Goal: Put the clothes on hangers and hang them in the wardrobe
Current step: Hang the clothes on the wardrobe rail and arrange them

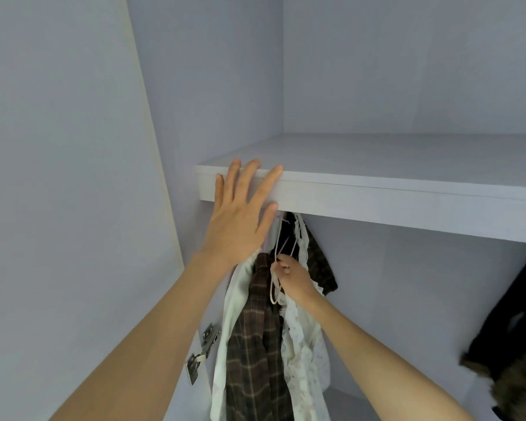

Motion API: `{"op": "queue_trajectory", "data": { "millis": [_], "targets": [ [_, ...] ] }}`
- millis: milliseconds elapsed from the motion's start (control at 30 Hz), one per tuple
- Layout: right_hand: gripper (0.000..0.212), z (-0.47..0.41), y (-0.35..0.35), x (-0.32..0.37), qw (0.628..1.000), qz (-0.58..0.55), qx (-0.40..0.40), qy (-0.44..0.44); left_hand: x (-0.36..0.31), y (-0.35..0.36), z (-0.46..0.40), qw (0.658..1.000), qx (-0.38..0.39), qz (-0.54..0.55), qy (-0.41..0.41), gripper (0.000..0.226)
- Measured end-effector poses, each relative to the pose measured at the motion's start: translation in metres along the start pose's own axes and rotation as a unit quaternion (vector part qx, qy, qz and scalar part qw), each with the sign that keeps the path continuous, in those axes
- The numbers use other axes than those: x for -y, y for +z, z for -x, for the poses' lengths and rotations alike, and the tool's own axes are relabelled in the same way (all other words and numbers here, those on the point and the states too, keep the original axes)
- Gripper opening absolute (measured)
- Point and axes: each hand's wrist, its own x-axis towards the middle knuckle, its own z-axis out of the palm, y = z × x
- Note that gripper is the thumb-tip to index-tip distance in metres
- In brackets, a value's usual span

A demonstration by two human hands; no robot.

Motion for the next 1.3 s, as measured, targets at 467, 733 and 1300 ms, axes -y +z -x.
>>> {"op": "queue_trajectory", "data": {
  "millis": [467, 733, 1300],
  "targets": [
    [0.096, 0.145, 0.006, -0.028, 0.883, 0.395, 0.054, -0.247, -0.011, 0.0, 0.231, 0.974, 0.192, -0.015, -0.116, 0.066],
    [0.086, 0.231, 0.073, -0.063, 0.863, 0.397, 0.177, -0.256, -0.077, -0.057, 0.393, 0.909, 0.284, -0.023, -0.304, 0.061],
    [0.065, 0.48, 0.226, -0.01, 0.712, 0.271, 0.425, -0.489, -0.275, -0.279, 0.634, 0.669, 0.205, -0.241, -0.673, 0.058]
  ]
}}
